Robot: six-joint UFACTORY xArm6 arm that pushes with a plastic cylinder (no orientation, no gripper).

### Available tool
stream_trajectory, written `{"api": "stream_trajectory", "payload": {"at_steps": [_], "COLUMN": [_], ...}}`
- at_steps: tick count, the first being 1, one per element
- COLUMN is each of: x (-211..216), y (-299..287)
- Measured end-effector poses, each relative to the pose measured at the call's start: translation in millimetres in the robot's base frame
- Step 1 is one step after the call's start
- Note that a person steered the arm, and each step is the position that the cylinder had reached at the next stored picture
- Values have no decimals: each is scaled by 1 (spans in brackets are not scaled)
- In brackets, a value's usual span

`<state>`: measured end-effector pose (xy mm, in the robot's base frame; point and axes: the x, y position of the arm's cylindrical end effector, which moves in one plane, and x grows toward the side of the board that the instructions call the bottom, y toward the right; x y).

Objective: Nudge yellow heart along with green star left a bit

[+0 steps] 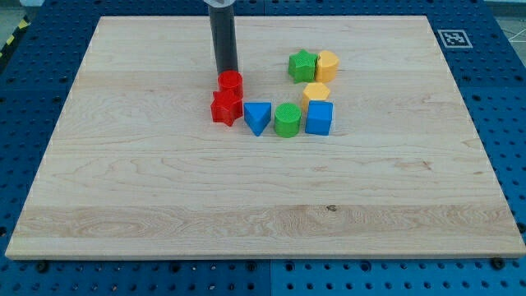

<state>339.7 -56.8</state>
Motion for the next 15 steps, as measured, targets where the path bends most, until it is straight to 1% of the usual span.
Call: {"api": "stream_trajectory", "payload": {"at_steps": [1,2,3,4,5,6,7,8,9,11,12,13,14,15], "x": [-1,-25,-67,-101,-109,-105,-95,-87,-67,4,10,31,39,35], "y": [0,0,10,48,101,173,233,262,279,288,288,288,262,229]}}
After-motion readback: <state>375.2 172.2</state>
